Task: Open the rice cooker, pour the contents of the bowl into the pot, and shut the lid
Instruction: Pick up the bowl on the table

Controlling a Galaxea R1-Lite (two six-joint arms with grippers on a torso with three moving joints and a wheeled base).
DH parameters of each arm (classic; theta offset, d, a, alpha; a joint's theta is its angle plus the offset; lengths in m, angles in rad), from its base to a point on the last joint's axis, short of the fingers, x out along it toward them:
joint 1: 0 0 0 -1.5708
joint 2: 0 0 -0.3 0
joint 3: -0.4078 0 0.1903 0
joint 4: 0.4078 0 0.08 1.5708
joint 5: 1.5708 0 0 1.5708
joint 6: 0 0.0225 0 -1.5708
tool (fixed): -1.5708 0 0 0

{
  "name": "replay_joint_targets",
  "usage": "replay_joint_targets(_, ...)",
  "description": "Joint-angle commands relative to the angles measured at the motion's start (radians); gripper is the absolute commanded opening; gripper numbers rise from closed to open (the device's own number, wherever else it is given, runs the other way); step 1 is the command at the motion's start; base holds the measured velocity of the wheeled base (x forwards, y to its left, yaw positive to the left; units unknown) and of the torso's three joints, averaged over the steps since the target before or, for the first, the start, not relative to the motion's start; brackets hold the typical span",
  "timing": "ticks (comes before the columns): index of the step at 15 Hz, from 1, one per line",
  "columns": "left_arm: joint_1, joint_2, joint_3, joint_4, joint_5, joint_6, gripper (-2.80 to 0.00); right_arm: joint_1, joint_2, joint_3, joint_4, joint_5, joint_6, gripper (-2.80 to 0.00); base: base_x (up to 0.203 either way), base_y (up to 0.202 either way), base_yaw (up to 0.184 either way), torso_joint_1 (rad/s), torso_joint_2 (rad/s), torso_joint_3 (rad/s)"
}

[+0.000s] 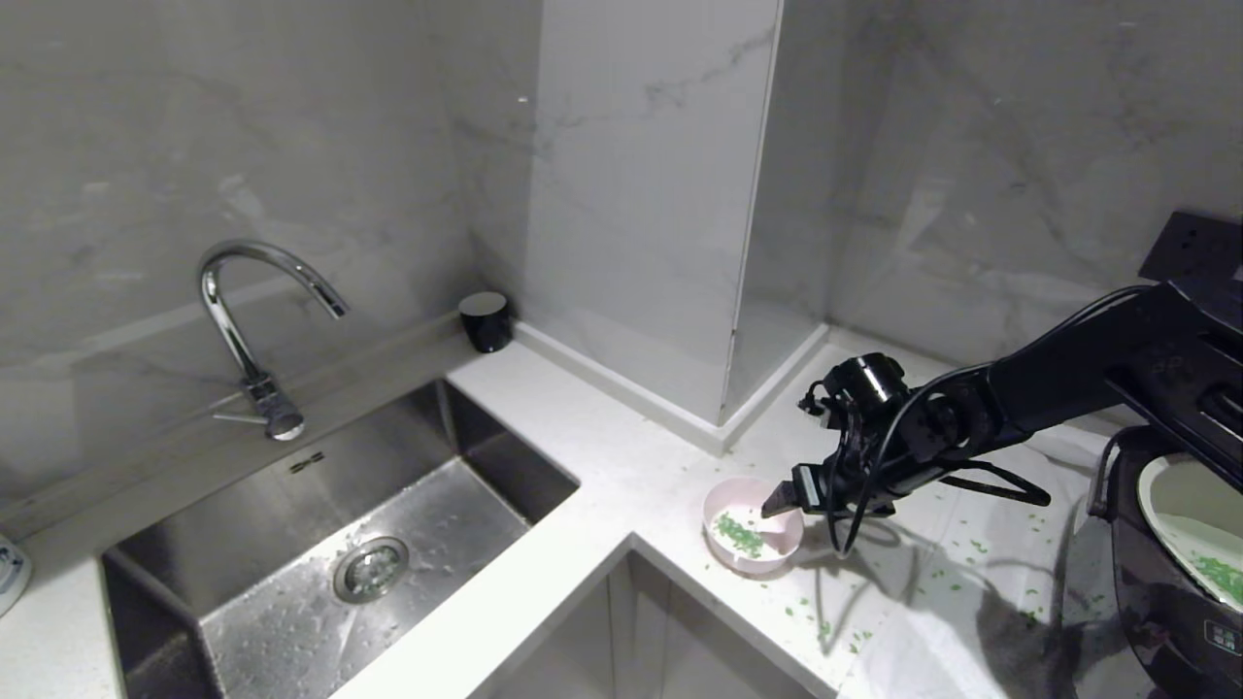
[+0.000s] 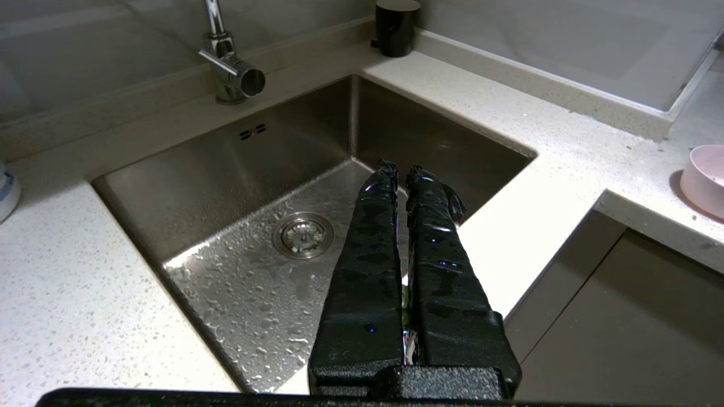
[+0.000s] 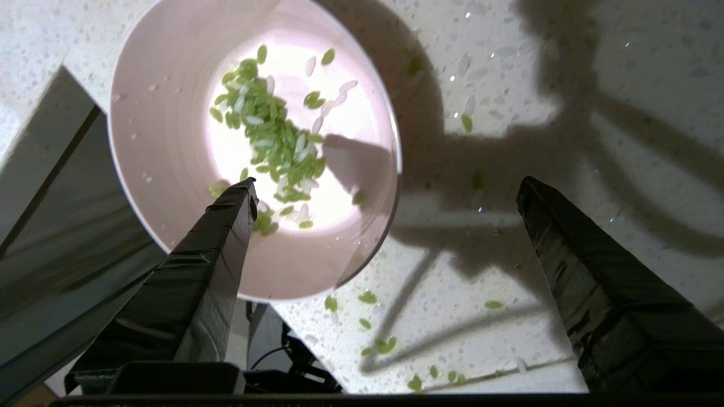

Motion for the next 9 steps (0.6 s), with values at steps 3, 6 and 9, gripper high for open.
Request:
replay_joint_targets(3, 0.000, 0.000, 0.012, -0.001, 0.000, -0.001, -2.80, 0.008, 0.038, -0.017, 0.001, -0.050, -0.003, -2.80, 0.000, 0.000, 0.000, 0.000, 0.00, 0.000)
replay_joint_targets(6, 0.000, 0.000, 0.014, -0.002, 0.000, -0.001, -2.80, 0.013, 0.039, -0.017, 0.001, -0.051, -0.003, -2.80, 0.000, 0.000, 0.000, 0.000, 0.00, 0.000)
replay_joint_targets(9, 0.000, 0.000, 0.014, -0.002, 0.000, -0.001, -2.80, 0.036, 0.029, -0.015, 0.003, -0.071, 0.002, -2.80, 0.000, 0.000, 0.000, 0.000, 0.00, 0.000)
